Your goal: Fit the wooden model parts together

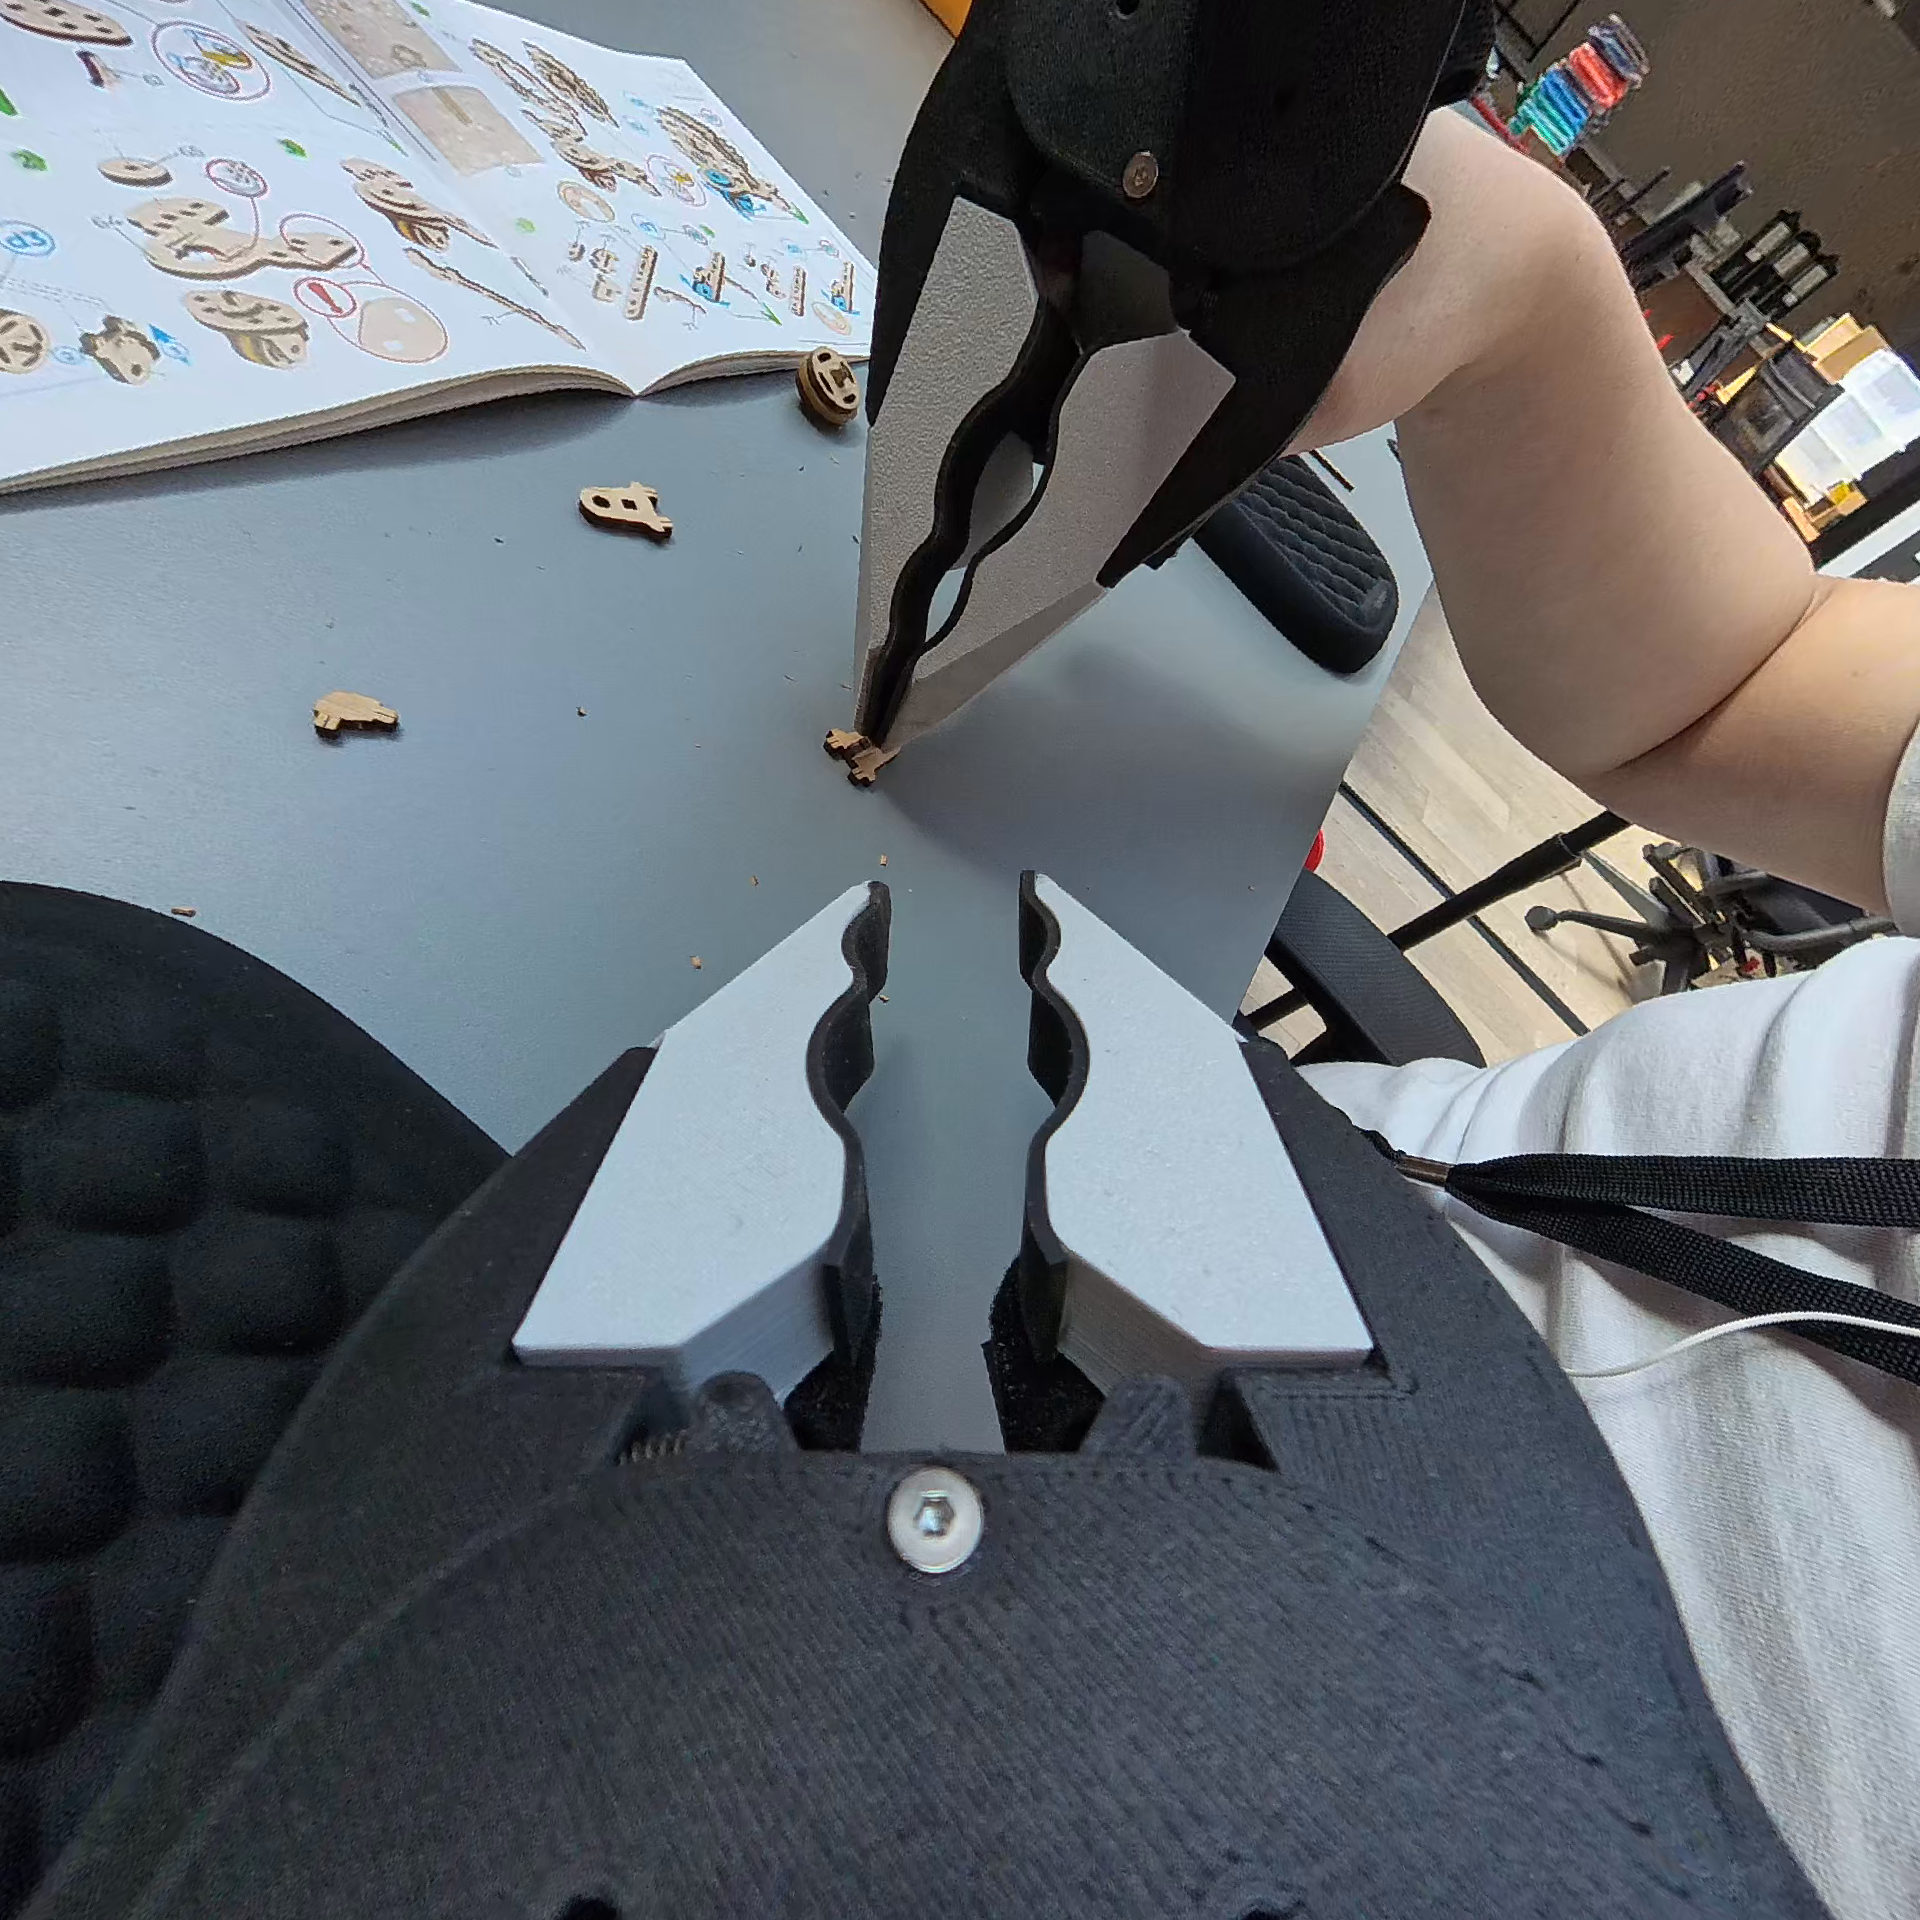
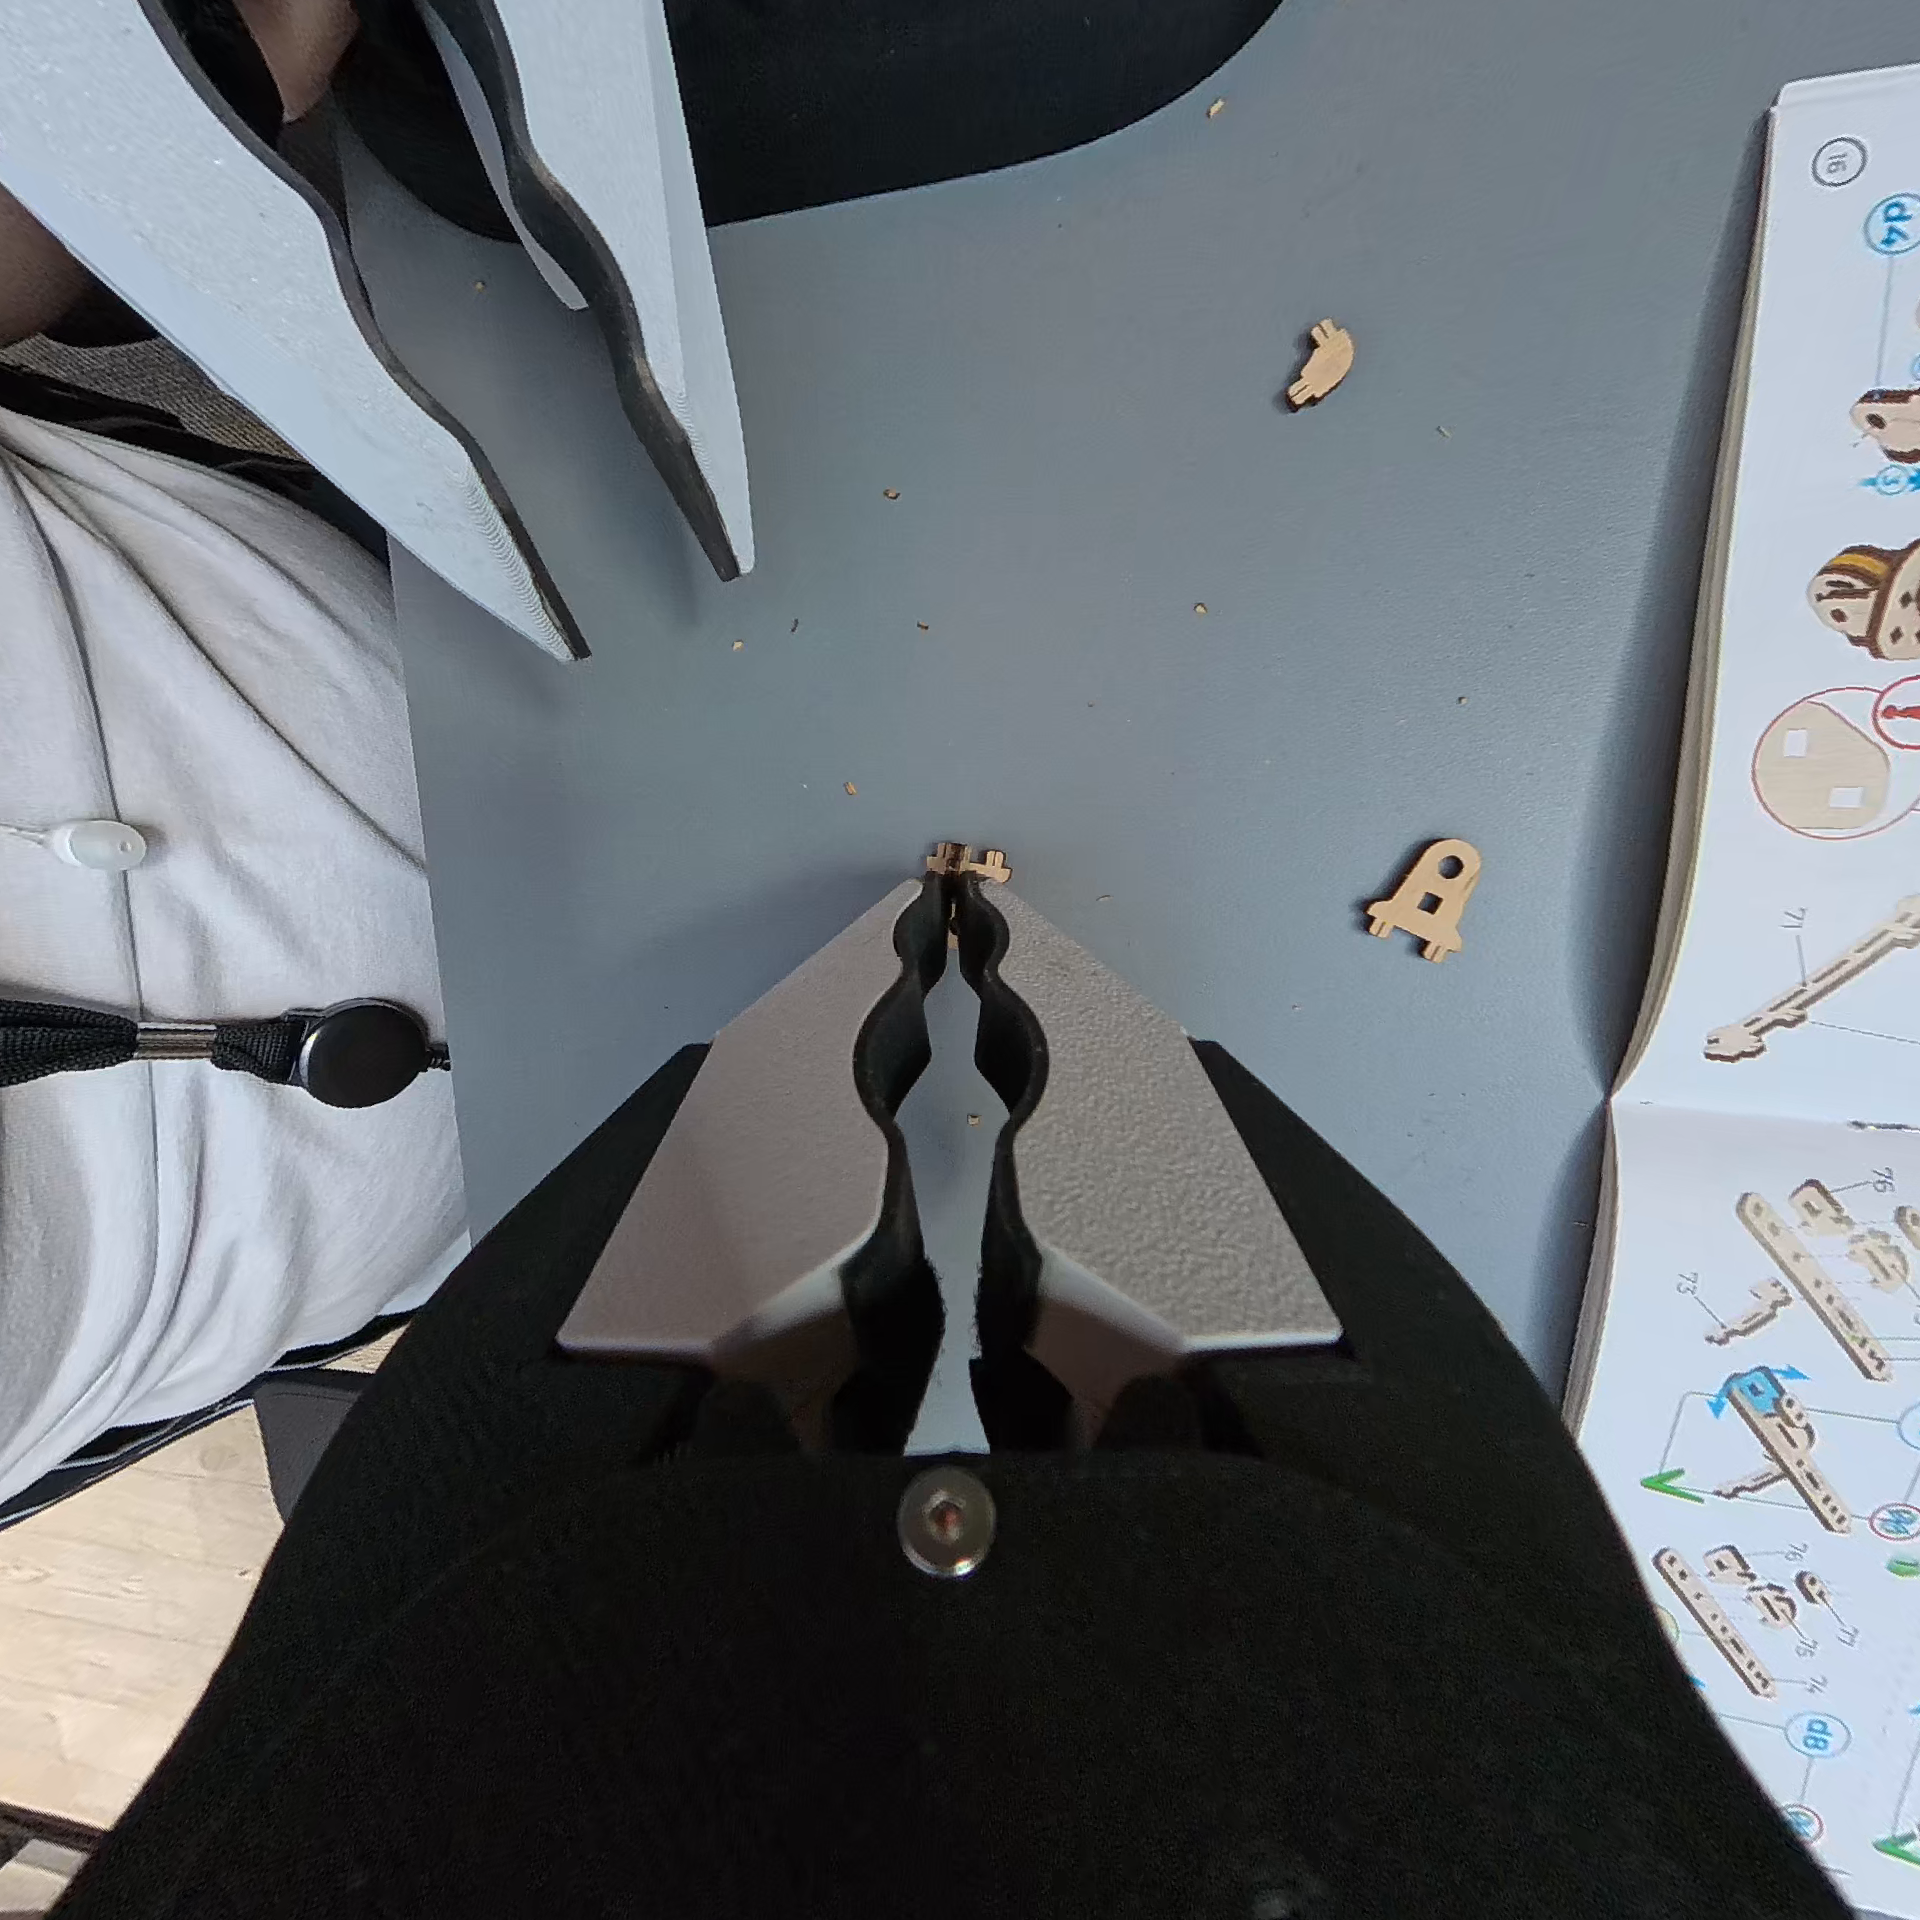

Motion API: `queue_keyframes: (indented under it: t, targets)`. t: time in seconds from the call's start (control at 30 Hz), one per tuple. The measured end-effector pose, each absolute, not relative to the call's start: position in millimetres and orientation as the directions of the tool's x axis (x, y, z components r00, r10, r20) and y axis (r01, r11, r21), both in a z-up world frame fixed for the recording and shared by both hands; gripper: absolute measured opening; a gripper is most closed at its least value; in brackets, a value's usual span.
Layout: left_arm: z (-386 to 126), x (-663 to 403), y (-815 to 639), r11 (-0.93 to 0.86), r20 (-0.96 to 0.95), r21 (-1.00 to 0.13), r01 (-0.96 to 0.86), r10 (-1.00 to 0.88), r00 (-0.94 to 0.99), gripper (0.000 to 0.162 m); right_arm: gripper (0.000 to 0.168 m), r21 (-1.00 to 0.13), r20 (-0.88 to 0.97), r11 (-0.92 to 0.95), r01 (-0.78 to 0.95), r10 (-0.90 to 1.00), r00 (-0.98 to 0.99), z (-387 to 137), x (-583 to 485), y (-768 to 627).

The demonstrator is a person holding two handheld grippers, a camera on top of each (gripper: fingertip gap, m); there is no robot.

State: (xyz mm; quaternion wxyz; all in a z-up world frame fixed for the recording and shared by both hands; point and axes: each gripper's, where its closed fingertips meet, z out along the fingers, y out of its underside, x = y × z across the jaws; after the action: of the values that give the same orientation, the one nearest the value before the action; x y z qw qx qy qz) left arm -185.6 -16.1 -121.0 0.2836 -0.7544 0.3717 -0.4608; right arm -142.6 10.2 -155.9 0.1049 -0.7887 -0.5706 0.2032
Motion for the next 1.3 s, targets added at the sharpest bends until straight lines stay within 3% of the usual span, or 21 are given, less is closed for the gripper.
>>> queue_keyframes:
  t: [0.5, 0.63, 0.67, 0.8, 0.93, 1.07, 1.23, 1.3]
  targets:
    - [-124.4, -185.3, -16.2, -0.564, 0.478, -0.762, -0.317, -0.821, 0.312, 0.024, 0.003, -0.474, -0.356, -0.434, 0.766, 0.89, 0.284, -155.4, -143.4, 9.6]
    - [-123.6, -185.7, -16.0, -0.568, 0.482, -0.762, -0.312, -0.818, 0.313, 0.024, 0.004, -0.567, -0.334, -0.4, 0.72, 0.911, 0.243, -151.2, -146.3, 6.6]
    - [-123.1, -185.8, -15.8, -0.571, 0.486, -0.761, -0.308, -0.817, 0.312, 0.024, 0.011, -0.607, -0.33, -0.388, 0.693, 0.917, 0.225, -146.7, -148.8, 4.2]
    - [-123.9, -185.4, -16.2, -0.576, 0.493, -0.754, -0.314, -0.813, 0.309, 0.025, 0.027, -0.698, -0.2, -0.328, 0.637, 0.943, 0.266, -141.3, -143.7, 7.8]
    - [-126.2, -184.4, -16.1, -0.576, 0.487, -0.748, -0.33, -0.814, 0.316, 0.025, 0.03, -0.662, -0.163, -0.323, 0.676, 0.943, 0.291, -157.3, -140.7, -0.3]
    - [-126.8, -184.3, -14.5, -0.583, 0.491, -0.743, -0.327, -0.808, 0.326, 0.025, 0.011, -0.669, -0.054, -0.244, 0.702, 0.958, 0.281, -159.4, -147.5, -1.7]
    - [-119.8, -183.4, -15.1, -0.565, 0.484, -0.768, -0.301, -0.82, 0.305, 0.034, 0.01, -0.695, 0.36, 0.156, 0.702, 0.92, 0.152, -132.2, -164.1, -12.2]
    - [-114.4, -181.7, -18.7, -0.534, 0.465, -0.794, -0.292, -0.842, 0.274, 0.038, 0.01, -0.643, 0.556, 0.331, 0.69, 0.822, 0.124, -113.3, -168.6, -17.3]
